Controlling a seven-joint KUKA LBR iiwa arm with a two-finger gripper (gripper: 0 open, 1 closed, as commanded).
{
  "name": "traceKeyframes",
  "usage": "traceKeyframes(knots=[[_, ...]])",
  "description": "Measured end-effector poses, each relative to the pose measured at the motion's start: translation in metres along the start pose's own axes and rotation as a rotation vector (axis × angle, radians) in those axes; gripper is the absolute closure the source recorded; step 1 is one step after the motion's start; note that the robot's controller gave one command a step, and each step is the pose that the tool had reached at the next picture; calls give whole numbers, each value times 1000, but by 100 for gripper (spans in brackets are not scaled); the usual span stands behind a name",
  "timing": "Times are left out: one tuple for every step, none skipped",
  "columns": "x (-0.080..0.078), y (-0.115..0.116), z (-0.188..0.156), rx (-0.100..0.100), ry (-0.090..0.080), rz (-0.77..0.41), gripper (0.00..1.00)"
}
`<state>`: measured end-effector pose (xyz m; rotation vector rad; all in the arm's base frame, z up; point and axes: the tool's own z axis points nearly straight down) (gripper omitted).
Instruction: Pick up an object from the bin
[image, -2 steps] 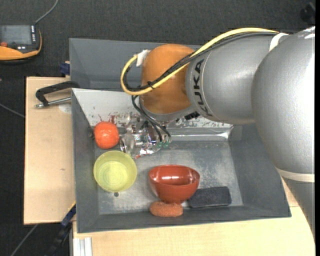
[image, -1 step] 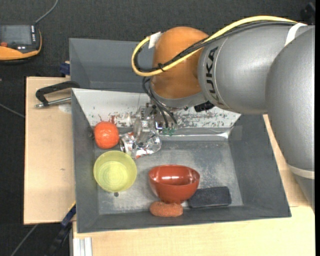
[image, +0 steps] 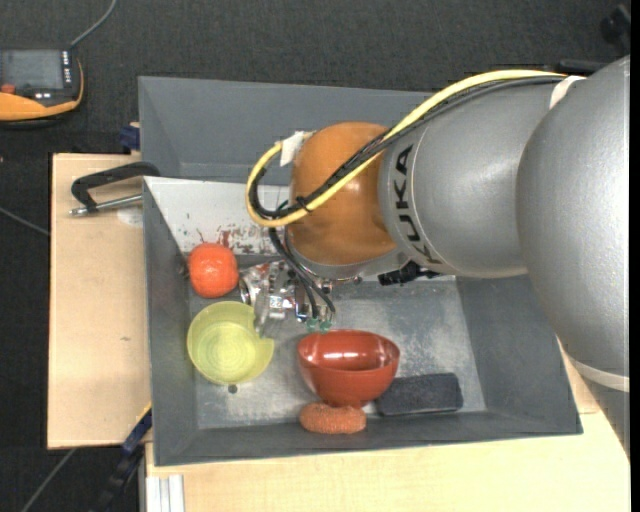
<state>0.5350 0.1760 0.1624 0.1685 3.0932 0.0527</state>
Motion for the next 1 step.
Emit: traceKeyframes(knots=[[-18, 47, -47, -7, -11, -67, 100]])
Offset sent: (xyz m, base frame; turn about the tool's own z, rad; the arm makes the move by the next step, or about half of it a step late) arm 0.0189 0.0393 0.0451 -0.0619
